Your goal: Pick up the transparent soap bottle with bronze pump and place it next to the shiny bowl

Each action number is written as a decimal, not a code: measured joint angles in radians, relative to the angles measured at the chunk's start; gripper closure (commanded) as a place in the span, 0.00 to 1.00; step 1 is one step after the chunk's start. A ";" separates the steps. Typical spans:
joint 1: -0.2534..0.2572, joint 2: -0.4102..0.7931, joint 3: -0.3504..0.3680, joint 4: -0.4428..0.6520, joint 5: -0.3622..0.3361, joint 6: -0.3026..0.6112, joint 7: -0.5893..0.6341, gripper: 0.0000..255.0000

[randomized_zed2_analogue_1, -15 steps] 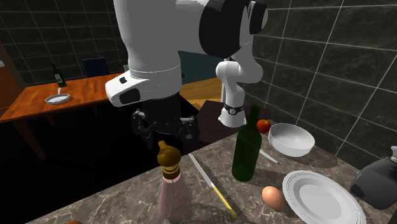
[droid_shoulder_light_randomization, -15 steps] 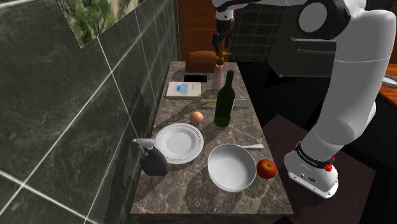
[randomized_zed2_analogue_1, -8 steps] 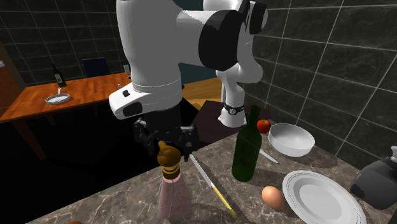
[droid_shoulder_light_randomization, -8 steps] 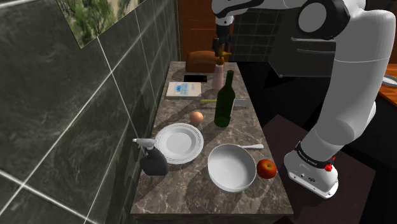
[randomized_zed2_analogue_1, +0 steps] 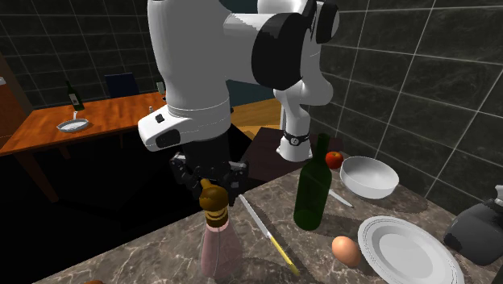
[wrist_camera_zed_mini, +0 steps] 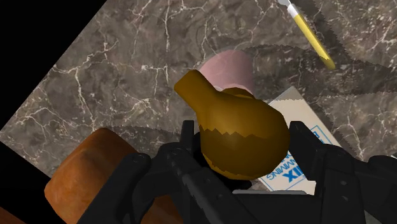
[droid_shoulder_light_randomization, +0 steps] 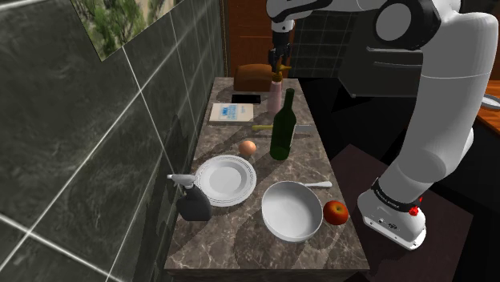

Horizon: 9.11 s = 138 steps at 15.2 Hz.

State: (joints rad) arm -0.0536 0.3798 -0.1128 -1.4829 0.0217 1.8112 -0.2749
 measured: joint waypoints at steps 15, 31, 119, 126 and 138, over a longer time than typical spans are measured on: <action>-0.001 -0.004 -0.001 0.085 -0.001 -0.090 0.000 1.00; -0.011 0.050 -0.002 0.389 0.005 -0.340 -0.003 1.00; 0.344 -0.746 0.262 -0.602 0.042 -0.144 0.586 1.00; 0.346 -0.745 0.266 -0.697 0.045 -0.047 0.585 1.00; 0.348 -0.725 0.273 -0.836 0.048 0.113 0.584 1.00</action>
State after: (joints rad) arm 0.2948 -0.3448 0.1607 -2.3191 0.0696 1.9238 0.3091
